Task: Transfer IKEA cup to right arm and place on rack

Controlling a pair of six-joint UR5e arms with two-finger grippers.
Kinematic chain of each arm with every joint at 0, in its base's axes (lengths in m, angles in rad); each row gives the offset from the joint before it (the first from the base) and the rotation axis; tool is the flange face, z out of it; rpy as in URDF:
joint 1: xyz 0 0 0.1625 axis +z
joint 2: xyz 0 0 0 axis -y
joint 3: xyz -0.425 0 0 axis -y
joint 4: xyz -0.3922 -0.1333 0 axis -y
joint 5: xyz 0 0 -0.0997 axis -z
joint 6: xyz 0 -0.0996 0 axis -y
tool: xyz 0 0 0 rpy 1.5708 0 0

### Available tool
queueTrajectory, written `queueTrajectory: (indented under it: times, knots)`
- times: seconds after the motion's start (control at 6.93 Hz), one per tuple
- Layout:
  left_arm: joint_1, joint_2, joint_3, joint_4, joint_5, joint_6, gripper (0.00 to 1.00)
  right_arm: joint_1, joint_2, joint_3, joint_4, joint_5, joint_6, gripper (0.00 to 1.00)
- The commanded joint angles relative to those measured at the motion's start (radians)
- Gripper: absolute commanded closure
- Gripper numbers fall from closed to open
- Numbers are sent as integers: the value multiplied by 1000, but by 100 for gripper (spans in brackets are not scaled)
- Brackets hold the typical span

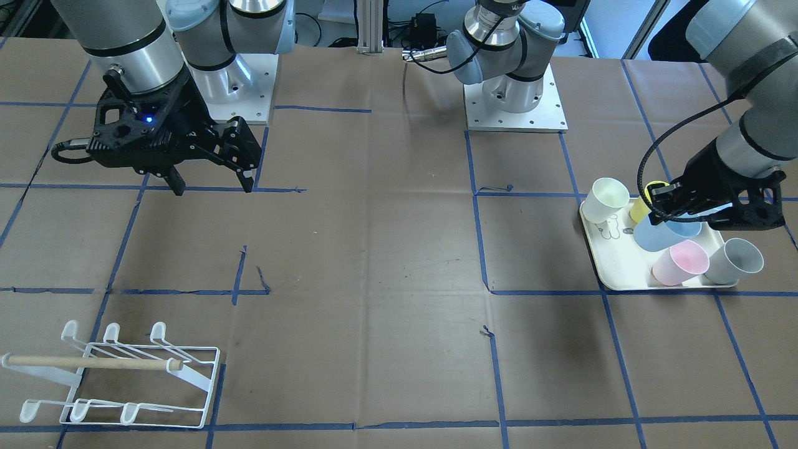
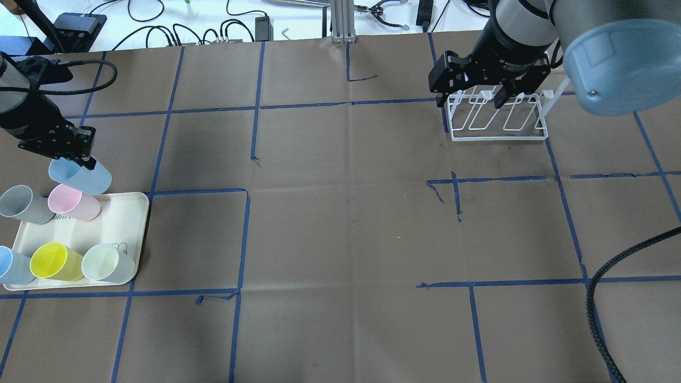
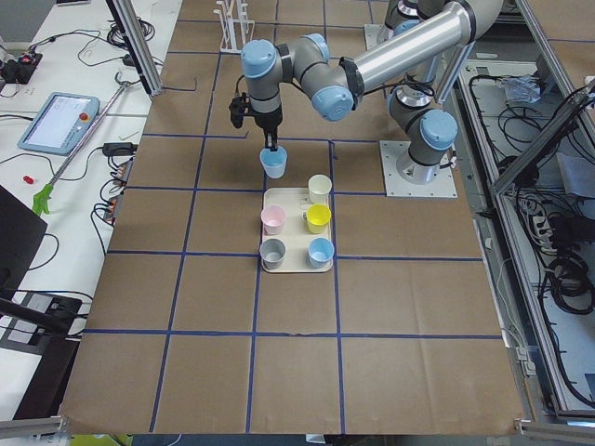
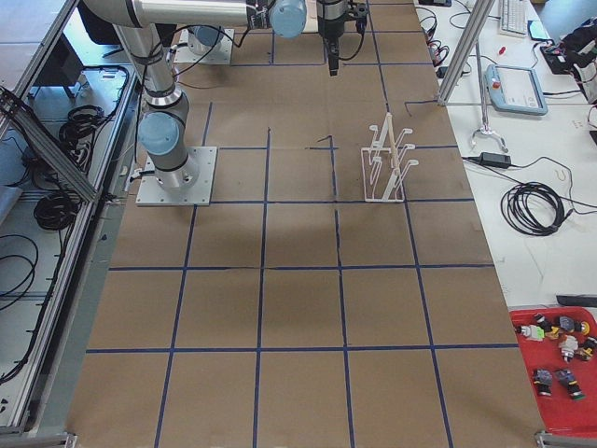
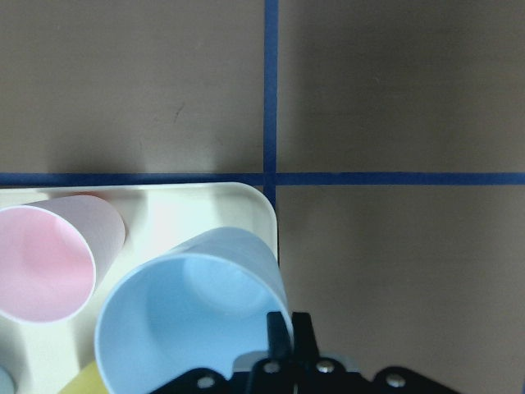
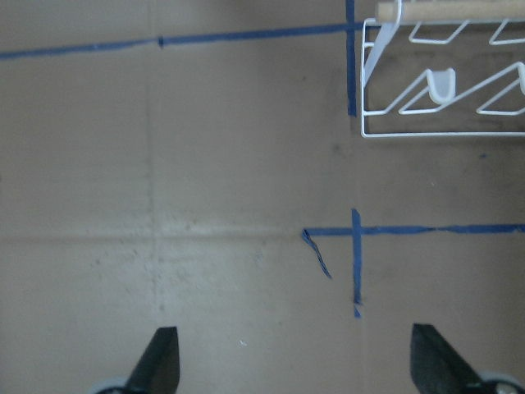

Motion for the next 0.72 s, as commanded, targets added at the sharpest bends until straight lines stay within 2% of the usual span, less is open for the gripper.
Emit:
queueTrajectory:
  times: [0.0,0.14,0.29,0.58]
  knots:
    - [-6,-16,51,-31,-15,-4,100,1,-5,67,-234,127,270,0]
    - [-24,-14,51,-19,-39,6,100,1,-17,98,-331,189,399,1]
    - [-33,-16,40,71,-178,8,100,3,-18,150,-483,239,499,1]
    - [-50,-11,19,221,-379,6,100,3,-19,309,-830,325,723,1]
